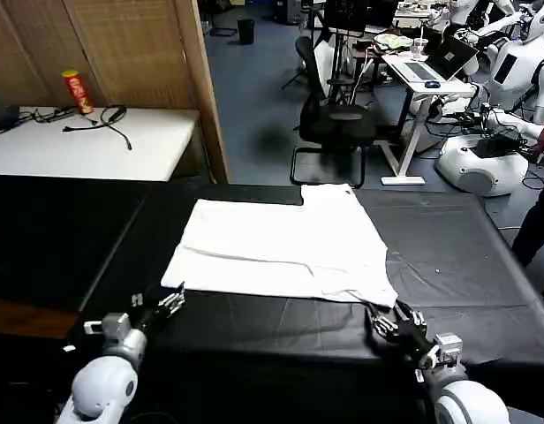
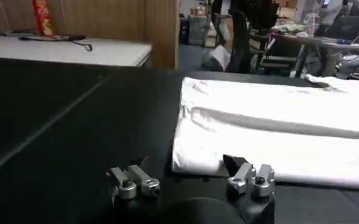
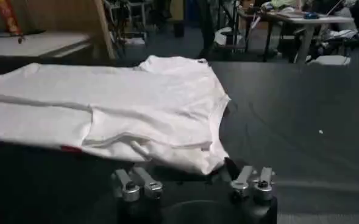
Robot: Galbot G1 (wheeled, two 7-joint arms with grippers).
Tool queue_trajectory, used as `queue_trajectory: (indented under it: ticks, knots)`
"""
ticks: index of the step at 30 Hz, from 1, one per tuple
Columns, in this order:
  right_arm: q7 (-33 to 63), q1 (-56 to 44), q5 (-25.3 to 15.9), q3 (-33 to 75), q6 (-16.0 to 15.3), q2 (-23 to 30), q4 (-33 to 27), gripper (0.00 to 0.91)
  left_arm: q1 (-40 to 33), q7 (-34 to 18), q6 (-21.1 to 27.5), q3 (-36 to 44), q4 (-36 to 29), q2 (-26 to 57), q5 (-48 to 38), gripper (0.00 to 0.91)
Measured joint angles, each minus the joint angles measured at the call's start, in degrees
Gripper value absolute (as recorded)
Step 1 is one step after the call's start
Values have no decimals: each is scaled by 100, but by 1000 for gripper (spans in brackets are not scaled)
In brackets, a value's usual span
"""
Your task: Fold and organize the clothes.
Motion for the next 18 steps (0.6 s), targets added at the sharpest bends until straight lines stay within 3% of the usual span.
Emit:
queue_trajectory:
  ticks: [2, 7, 18]
  knots:
    - [-2, -15, -7, 0, 5, -9, -5, 49, 7, 2, 1, 0, 0, 15, 0, 0]
    - [74, -126, 25, 83, -92, -106, 103, 0, 69, -1, 47, -18, -41, 79, -1, 0]
    - [414, -734, 439, 459, -821, -321, 710, 0, 606, -207, 361, -198, -633, 372, 68, 0]
